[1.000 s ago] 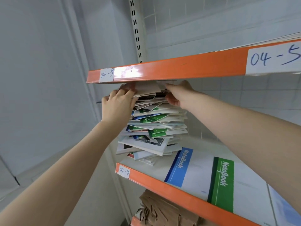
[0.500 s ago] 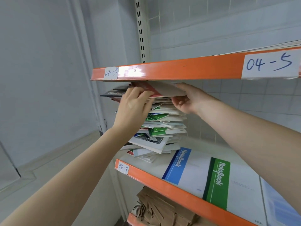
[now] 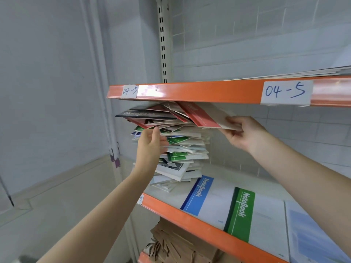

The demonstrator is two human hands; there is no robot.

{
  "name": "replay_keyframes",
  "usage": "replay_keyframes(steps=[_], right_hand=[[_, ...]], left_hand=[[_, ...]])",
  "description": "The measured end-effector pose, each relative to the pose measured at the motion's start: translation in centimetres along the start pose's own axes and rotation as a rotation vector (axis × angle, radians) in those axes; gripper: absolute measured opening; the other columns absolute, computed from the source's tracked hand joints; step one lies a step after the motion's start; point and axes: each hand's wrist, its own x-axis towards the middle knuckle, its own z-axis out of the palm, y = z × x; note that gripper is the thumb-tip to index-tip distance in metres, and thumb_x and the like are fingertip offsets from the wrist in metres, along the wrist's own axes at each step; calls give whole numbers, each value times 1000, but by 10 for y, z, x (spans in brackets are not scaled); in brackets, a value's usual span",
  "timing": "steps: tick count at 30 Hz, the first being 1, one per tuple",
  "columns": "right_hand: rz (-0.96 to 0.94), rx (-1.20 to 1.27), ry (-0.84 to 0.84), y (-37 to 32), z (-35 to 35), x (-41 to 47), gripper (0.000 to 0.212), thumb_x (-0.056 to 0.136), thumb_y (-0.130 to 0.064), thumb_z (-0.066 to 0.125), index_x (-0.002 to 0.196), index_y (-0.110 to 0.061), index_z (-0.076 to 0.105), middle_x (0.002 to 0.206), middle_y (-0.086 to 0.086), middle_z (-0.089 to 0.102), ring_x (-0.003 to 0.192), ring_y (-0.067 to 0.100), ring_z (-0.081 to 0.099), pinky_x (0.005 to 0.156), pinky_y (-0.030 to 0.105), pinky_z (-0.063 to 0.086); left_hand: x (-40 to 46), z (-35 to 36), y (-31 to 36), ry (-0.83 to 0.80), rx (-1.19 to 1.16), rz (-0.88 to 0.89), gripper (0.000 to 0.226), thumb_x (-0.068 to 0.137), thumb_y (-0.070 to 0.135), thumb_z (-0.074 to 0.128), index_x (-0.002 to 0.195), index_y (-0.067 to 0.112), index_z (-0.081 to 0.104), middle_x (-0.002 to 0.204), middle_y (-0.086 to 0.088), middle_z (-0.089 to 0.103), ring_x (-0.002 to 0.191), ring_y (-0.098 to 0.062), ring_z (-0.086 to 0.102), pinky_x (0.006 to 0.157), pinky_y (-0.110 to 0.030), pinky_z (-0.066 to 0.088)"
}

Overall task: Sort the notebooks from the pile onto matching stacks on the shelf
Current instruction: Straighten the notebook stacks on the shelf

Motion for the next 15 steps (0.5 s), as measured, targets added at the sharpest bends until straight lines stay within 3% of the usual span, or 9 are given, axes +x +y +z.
replay_keyframes(steps=[4, 6, 9, 12, 15], right_hand=[[-33, -39, 30, -6, -37, -36, 7, 90, 3, 50, 92, 0, 56, 72, 13, 69, 55, 19, 70, 48, 22, 55], [-21, -121, -22, -6, -61, -56, 12, 91, -2, 48, 97, 0, 58, 73, 10, 71, 61, 16, 70, 53, 21, 56], [5, -213, -55, -10, -97, -86, 18, 91, -6, 48, 104, -2, 61, 90, 10, 71, 74, 17, 70, 61, 24, 58], [-5, -247, -43, -19, -130, -112, 23, 84, -6, 52, 105, -6, 62, 95, 8, 72, 79, 17, 70, 62, 24, 58], [-39, -301, -34, -30, -160, -138, 30, 81, -7, 52, 109, -10, 63, 96, 6, 73, 79, 16, 71, 57, 23, 55]], left_hand=[[-21, 20, 8, -349, -481, -344, 60, 95, 53, 39, 130, 3, 43, 112, -20, 67, 97, -28, 70, 74, -39, 59], [-35, 34, 10, -482, -610, -397, 69, 92, 58, 37, 133, 2, 42, 119, -22, 64, 104, -32, 67, 78, -43, 59], [-54, 59, 13, -650, -655, -383, 69, 90, 62, 31, 135, 13, 48, 130, -17, 59, 118, -31, 59, 98, -51, 48], [-73, 86, 14, -625, -728, -439, 56, 95, 55, 35, 129, 16, 55, 128, -13, 62, 120, -30, 57, 104, -52, 40], [-94, 111, 7, -607, -685, -498, 37, 98, 40, 44, 120, 15, 61, 113, -9, 70, 104, -25, 67, 92, -45, 49]])
